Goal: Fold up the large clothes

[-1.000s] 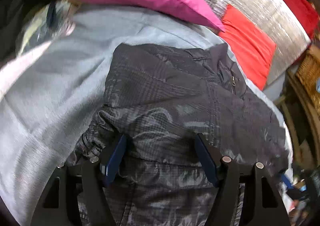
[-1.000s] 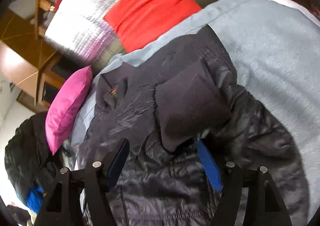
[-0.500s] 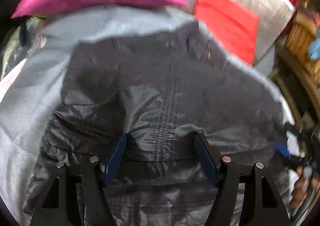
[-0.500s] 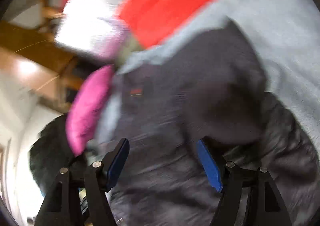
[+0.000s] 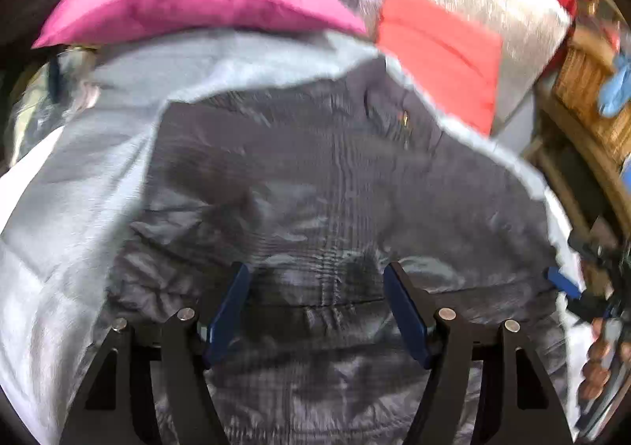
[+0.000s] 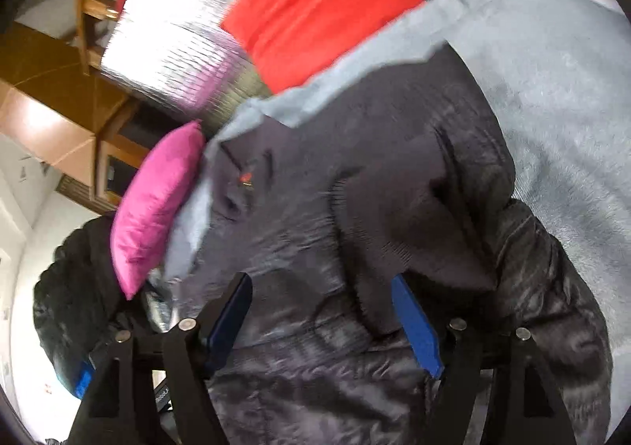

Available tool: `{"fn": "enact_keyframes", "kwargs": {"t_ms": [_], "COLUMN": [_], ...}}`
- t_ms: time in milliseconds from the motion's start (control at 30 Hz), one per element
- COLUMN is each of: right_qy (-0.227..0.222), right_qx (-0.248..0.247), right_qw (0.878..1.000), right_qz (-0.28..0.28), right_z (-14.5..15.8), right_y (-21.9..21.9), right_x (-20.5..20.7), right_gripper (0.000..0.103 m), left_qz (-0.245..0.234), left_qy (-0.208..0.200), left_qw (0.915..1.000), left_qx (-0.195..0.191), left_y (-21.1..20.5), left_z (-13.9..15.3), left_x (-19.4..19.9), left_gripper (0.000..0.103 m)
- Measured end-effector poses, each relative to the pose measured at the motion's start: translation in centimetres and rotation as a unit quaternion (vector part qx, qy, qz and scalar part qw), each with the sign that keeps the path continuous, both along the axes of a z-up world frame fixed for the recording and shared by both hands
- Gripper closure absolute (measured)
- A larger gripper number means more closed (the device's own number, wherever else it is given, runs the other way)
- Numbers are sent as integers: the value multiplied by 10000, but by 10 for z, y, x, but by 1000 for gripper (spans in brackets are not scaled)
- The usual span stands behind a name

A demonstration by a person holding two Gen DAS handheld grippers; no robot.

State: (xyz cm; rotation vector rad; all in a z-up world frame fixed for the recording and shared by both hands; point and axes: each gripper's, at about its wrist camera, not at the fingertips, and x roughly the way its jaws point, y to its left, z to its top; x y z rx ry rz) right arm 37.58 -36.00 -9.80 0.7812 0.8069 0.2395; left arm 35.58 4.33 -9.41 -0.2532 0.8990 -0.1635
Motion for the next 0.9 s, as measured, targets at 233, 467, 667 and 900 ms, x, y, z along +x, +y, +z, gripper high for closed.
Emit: {"fn": "enact_keyframes", "kwargs": {"t_ms": [233, 467, 667, 900], "right_qy": [-105, 256, -178, 81], "right_qx": [-31, 7, 29, 311], "right_qw": [9999, 9997, 9998, 9993], "right_qz": [-91, -36, 69, -182], "right_z": [13, -5, 17, -1], "right_y": [-4, -10, -9, -15], "right_x": [-15, -2, 8, 21], "right_gripper": [20, 20, 20, 19], "left_qz": [357, 320, 375, 382], "left_qy": [176, 209, 381, 63], "left_qw": [9991, 9987, 9979, 9990], "left_qx": [150, 335, 375, 243], "left_y": [22, 17, 17, 22], "left_z": [-8, -7, -19, -13], "left_x": [-1, 6, 17, 14], "left_gripper": [31, 31, 28, 28]}}
